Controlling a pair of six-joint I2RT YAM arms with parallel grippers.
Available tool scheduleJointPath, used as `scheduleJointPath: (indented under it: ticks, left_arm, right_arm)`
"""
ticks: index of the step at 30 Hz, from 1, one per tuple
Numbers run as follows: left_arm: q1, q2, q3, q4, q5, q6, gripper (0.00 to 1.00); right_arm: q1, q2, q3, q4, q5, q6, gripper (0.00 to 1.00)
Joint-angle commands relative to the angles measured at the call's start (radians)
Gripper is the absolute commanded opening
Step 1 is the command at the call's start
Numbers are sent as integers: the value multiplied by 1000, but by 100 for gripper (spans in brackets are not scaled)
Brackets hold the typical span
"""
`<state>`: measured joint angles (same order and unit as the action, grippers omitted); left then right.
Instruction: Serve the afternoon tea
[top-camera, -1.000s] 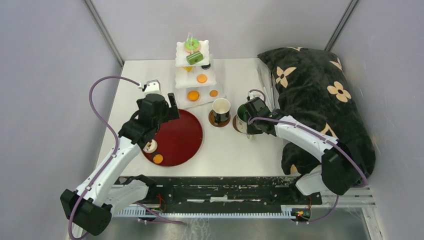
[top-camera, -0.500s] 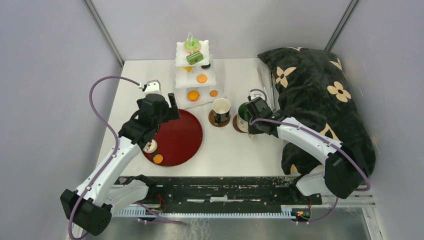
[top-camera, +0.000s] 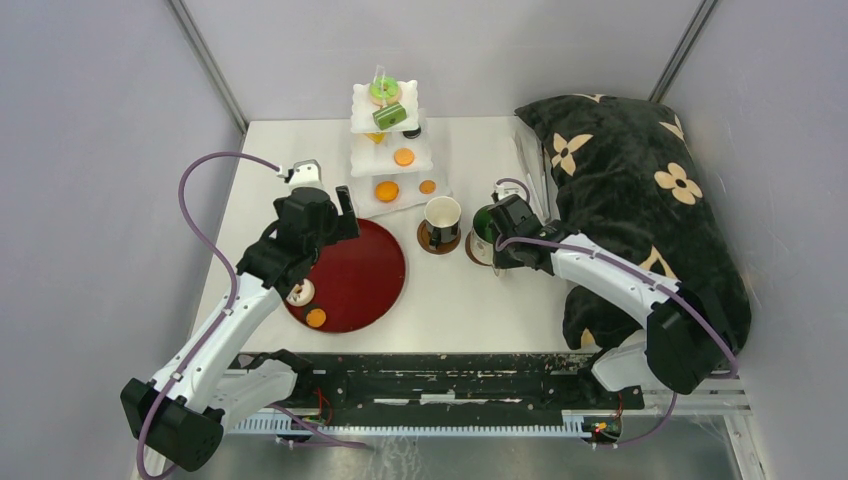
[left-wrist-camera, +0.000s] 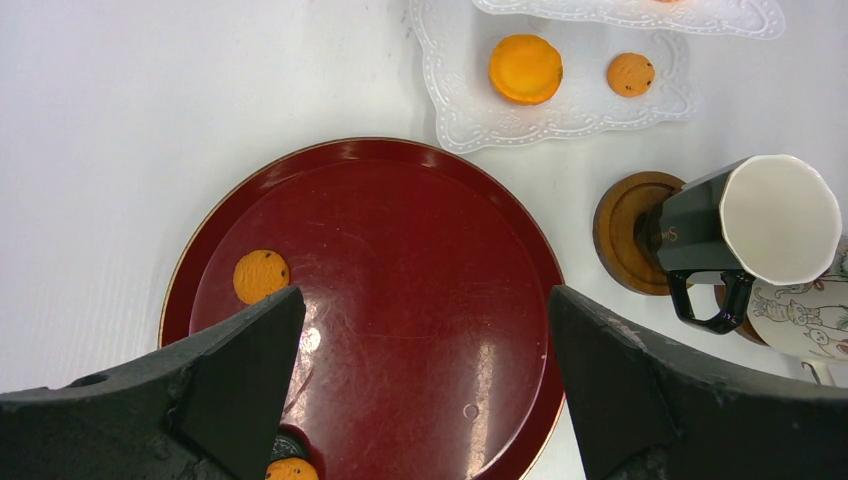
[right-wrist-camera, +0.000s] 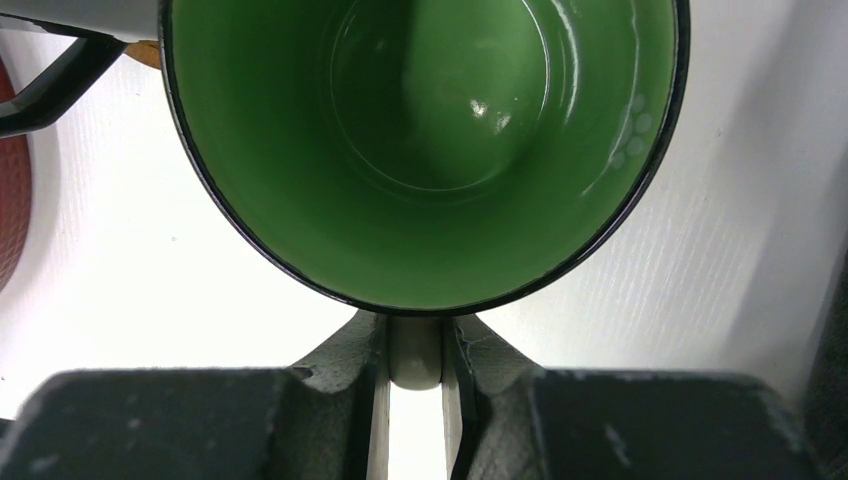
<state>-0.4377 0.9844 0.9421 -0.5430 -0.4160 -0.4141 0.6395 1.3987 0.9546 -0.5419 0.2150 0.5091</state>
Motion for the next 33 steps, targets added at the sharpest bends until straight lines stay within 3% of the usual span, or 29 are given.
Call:
scheduleJointPath:
  ticks: [1, 16, 25, 33]
  left_arm:
    - [5, -16, 14, 33, -7, -41, 98]
    - [6, -20, 13, 33, -2, -45, 98]
    - [6, -19, 17, 35, 0, -41, 98]
    - [5, -20, 59, 5, -19, -55, 99]
  right_arm:
    - [4, -11, 54, 136, 32, -8, 1]
    - [5, 11, 24, 161, 24, 22, 3]
    - [4, -3, 39, 127, 37, 31, 68]
    - [4, -72, 141, 5, 94, 9, 94]
